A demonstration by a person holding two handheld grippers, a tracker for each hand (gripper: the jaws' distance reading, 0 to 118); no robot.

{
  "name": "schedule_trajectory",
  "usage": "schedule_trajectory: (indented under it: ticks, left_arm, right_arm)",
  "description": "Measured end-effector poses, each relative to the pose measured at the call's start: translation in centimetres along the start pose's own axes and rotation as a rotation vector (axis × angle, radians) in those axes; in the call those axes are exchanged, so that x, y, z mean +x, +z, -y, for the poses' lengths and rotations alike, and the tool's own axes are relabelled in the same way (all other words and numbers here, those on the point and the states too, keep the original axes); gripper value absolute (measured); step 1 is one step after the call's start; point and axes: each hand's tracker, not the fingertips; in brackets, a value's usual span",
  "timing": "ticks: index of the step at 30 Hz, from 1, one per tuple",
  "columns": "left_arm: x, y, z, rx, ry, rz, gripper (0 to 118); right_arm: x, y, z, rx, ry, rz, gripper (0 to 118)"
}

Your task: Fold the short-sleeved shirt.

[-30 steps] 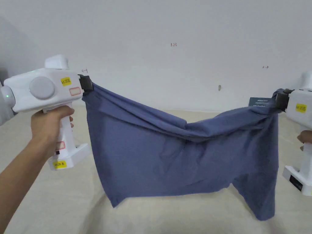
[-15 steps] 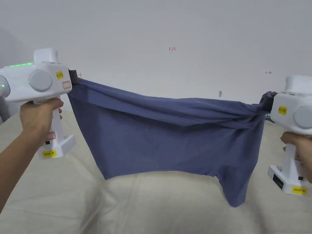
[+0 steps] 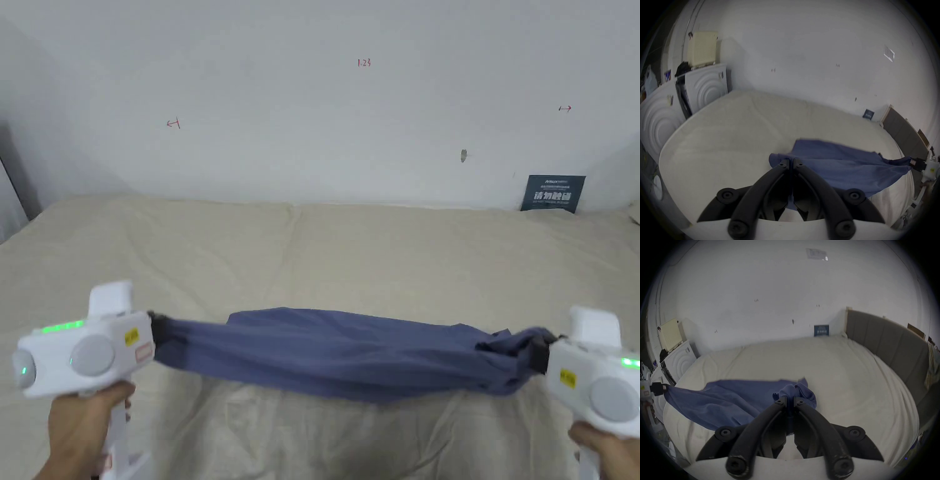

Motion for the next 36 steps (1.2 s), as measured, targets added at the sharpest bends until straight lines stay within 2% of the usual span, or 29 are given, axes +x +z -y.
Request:
schedule_trajectory:
  ticks: [6,13,19,22,27,28,29,30,31,32,33,36]
  left_arm:
    - [-3.5,4.5,10.3,-0.121,0.031,-0.020,4]
    - [-5.8,7.2,19.0,-0.297,0.064,-0.078,4]
    - [-6.2,5.8,23.3,-0.513,-0.005,-0.144,4]
    - [-6.3,5.8,23.6,-0.474,0.013,-0.152,4]
    - [-5.4,6.7,22.2,-0.503,0.032,-0.126,4]
    - [-5.0,7.0,21.8,-0.494,0.032,-0.121,5]
    - [-4.5,7.5,21.1,-0.467,0.043,-0.107,14]
    - [-4.0,7.9,20.4,-0.425,0.065,-0.085,34]
    - [-3.3,8.7,19.6,-0.387,0.085,-0.054,69]
    - [-2.7,9.2,18.7,-0.341,0.095,-0.024,86]
    - [-1.8,9.8,17.6,-0.289,0.104,0.011,95]
    - [1.3,11.8,14.1,-0.156,0.082,0.075,96]
  right_arm:
    - [2.0,5.7,9.4,-0.089,-0.068,0.003,5]
    - [4.1,9.4,18.2,-0.241,-0.069,0.038,5]
    - [5.3,9.1,23.2,-0.434,-0.108,0.080,5]
    - [5.5,9.0,23.8,-0.408,-0.153,0.080,5]
    - [3.9,9.4,22.3,-0.433,-0.093,0.110,7]
    - [3.5,9.6,21.7,-0.423,-0.084,0.119,15]
    - [3.8,9.8,20.9,-0.401,-0.081,0.116,31]
    - [3.5,10.3,20.0,-0.353,-0.093,0.084,52]
    - [3.2,10.9,18.8,-0.308,-0.101,0.058,78]
    - [2.7,11.4,17.7,-0.265,-0.107,0.035,87]
    - [2.4,12.4,16.2,-0.199,-0.089,0.043,87]
    - [1.0,14.8,12.3,-0.028,-0.047,0.021,87]
